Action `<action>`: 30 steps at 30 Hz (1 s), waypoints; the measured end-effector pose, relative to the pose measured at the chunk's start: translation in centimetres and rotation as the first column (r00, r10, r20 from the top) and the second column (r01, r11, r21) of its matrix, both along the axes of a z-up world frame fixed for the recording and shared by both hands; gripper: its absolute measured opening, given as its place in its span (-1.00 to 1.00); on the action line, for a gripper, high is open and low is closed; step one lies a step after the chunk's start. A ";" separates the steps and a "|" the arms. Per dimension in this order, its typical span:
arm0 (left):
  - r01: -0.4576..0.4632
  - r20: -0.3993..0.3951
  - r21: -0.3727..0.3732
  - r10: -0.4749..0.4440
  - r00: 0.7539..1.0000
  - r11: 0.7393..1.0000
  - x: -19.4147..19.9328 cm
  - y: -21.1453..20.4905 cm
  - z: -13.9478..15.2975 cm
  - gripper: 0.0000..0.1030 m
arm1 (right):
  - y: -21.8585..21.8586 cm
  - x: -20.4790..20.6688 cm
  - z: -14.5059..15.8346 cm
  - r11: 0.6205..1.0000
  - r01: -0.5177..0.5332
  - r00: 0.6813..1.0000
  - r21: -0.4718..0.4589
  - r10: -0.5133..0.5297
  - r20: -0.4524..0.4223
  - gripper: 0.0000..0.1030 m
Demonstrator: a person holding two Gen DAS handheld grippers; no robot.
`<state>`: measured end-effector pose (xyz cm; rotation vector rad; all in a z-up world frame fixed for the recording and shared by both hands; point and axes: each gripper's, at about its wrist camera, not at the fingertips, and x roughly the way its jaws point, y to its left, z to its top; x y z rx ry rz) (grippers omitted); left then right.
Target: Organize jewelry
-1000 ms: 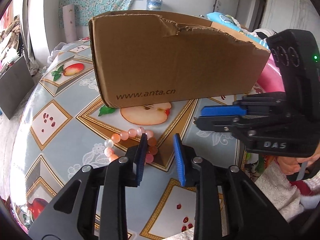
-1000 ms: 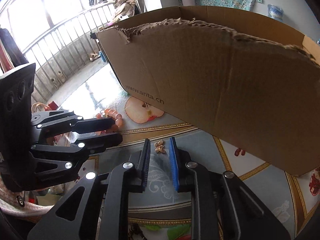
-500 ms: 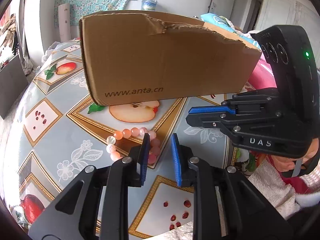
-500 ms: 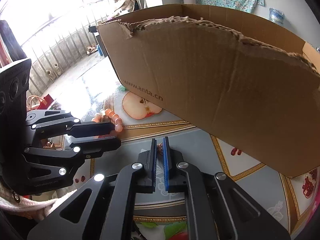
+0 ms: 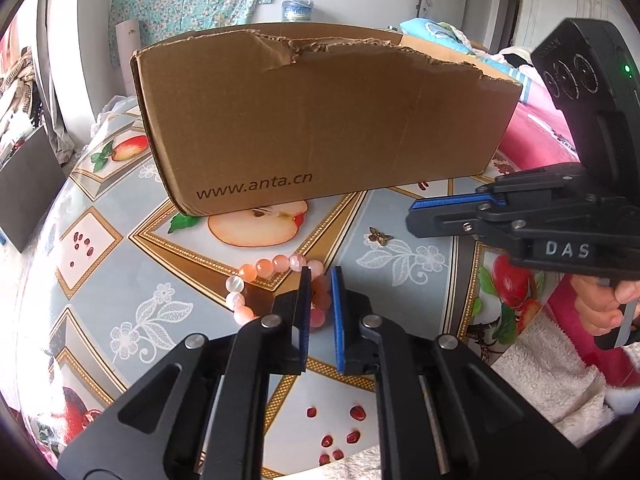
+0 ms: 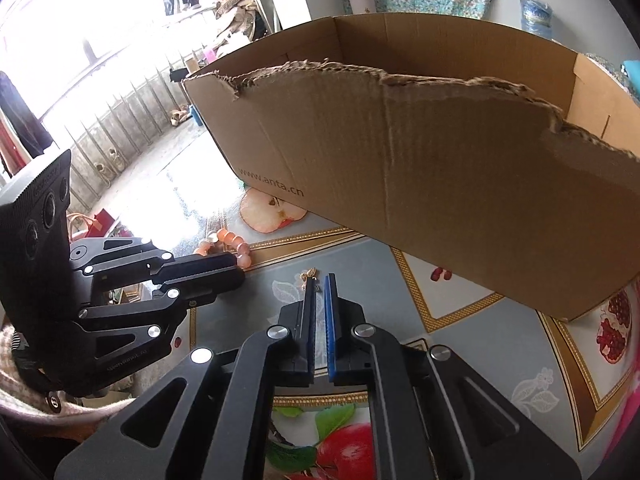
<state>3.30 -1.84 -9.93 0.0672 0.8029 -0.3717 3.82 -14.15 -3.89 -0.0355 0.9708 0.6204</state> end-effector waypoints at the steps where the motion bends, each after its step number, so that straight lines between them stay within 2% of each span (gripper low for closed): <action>1: -0.002 -0.003 0.000 0.002 1.000 1.000 0.0 0.0 0.0 -0.83 | 0.7 0.1 -0.1 1.000 -0.015 1.000 -0.014 0.015 0.004 -0.76; 2: -0.003 -0.005 0.000 0.003 1.000 1.000 0.0 -0.1 0.0 -0.83 | 1.3 0.2 -0.1 0.999 -0.023 1.000 -0.030 0.023 0.015 -0.59; 3: -0.004 -0.007 0.001 0.004 1.000 1.000 0.0 -0.1 0.1 -0.83 | 1.7 0.2 -0.2 0.998 -0.032 0.999 -0.046 0.034 0.026 -0.53; 7: -0.006 -0.006 0.010 0.006 1.000 1.000 -0.3 -0.2 0.1 -0.83 | 3.6 0.1 -0.5 0.987 -0.072 0.994 -0.146 0.083 0.069 -0.53; 8: -0.007 -0.006 0.011 0.007 1.000 1.000 -0.4 -0.2 0.1 -0.83 | 4.0 0.0 -0.4 0.983 -0.082 0.992 -0.165 0.096 0.078 -0.59; 9: -0.007 -0.006 0.011 0.007 1.000 1.000 -0.6 -0.1 0.0 -0.83 | 4.1 0.0 -0.4 0.983 -0.083 0.993 -0.162 0.095 0.067 -0.76; 11: -0.007 -0.004 0.010 0.007 1.000 1.000 -0.7 -0.1 0.0 -0.83 | 4.0 0.3 -0.4 0.985 -0.072 0.996 -0.154 0.080 0.044 -0.86; 20: -0.010 0.000 0.006 0.010 1.000 1.000 -1.0 0.1 0.0 -0.83 | 2.0 1.0 -0.5 0.998 -0.009 1.000 -0.067 0.008 -0.008 -0.86; 25: -0.011 0.007 0.008 0.010 1.000 1.000 -1.1 0.1 0.0 -0.84 | 0.2 0.4 0.3 0.999 0.032 0.999 -0.020 -0.032 -0.009 -0.86; 30: -0.019 -0.017 -0.074 0.018 1.000 0.997 -1.3 1.1 0.7 -0.84 | -2.1 -0.9 2.1 0.997 0.066 0.998 0.033 -0.066 0.007 -0.86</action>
